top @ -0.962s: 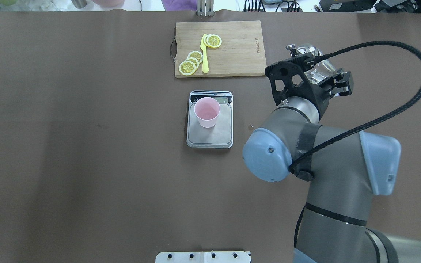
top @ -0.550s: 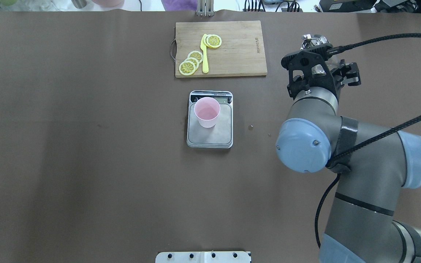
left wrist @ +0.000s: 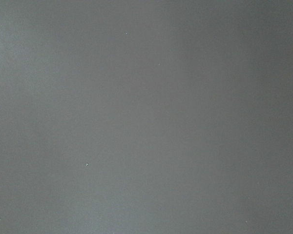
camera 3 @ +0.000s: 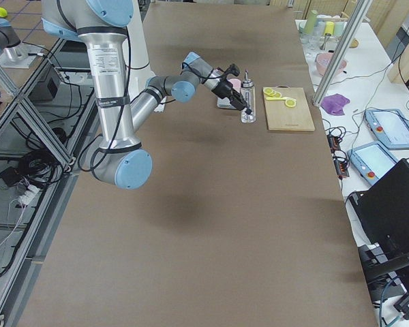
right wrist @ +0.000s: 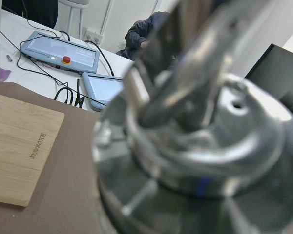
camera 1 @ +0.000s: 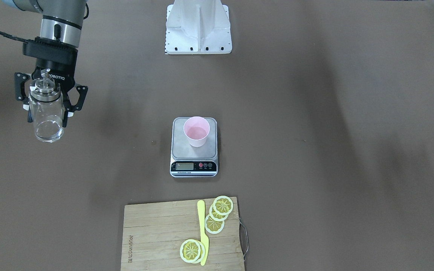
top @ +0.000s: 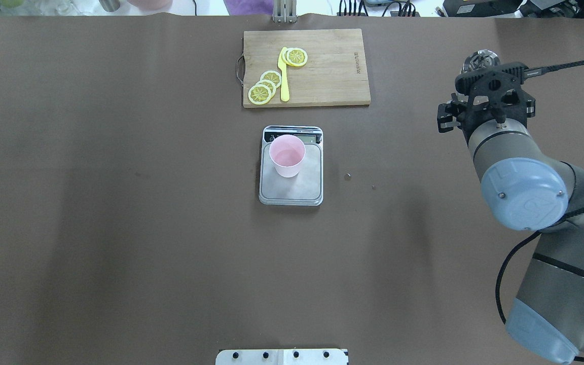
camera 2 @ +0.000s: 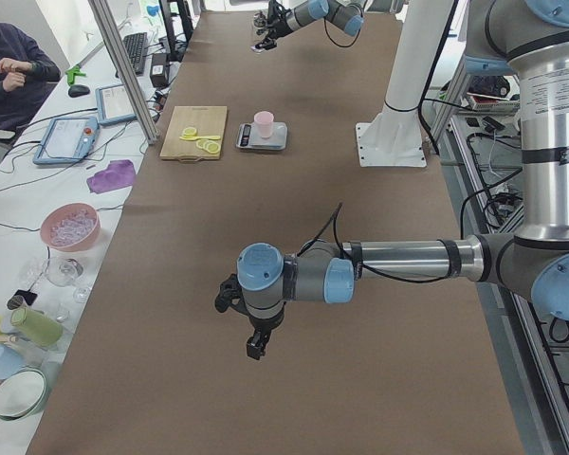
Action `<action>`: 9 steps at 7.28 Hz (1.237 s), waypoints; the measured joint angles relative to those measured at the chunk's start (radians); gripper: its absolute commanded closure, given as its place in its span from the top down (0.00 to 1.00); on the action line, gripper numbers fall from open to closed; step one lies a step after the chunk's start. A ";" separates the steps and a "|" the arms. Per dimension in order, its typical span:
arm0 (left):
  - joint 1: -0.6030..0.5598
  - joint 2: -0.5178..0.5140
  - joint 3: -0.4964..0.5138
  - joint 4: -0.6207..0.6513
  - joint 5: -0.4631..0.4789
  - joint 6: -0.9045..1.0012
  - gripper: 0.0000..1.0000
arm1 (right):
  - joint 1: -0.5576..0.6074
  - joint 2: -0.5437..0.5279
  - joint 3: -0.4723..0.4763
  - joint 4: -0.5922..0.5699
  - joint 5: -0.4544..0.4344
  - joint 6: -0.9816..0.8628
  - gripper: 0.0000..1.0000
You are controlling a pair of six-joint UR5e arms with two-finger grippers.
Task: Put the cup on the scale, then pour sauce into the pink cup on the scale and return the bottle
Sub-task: 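Carry the glass bottle with the right gripper away from the scale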
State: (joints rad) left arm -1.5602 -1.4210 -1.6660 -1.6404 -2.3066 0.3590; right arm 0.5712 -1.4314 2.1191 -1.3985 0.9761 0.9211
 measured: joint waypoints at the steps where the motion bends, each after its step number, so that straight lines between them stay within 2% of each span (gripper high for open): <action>1: 0.000 0.000 0.000 -0.001 0.000 0.000 0.98 | 0.026 -0.043 -0.041 0.147 0.045 -0.023 0.00; 3: 0.000 0.000 0.000 -0.001 0.001 0.000 0.98 | 0.080 -0.102 -0.153 0.431 0.147 -0.058 0.00; 4: 0.000 0.000 0.000 -0.001 0.001 0.000 0.98 | 0.112 -0.123 -0.207 0.533 0.210 -0.070 0.00; 6: 0.000 0.000 0.000 -0.002 0.001 0.000 0.98 | 0.173 -0.143 -0.297 0.649 0.331 -0.076 0.00; 9: 0.000 0.002 0.000 -0.003 0.001 0.000 0.98 | 0.243 -0.152 -0.431 0.766 0.450 -0.071 0.00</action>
State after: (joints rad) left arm -1.5601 -1.4191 -1.6659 -1.6433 -2.3056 0.3589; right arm 0.8142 -1.5832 1.6878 -0.6323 1.4258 0.8504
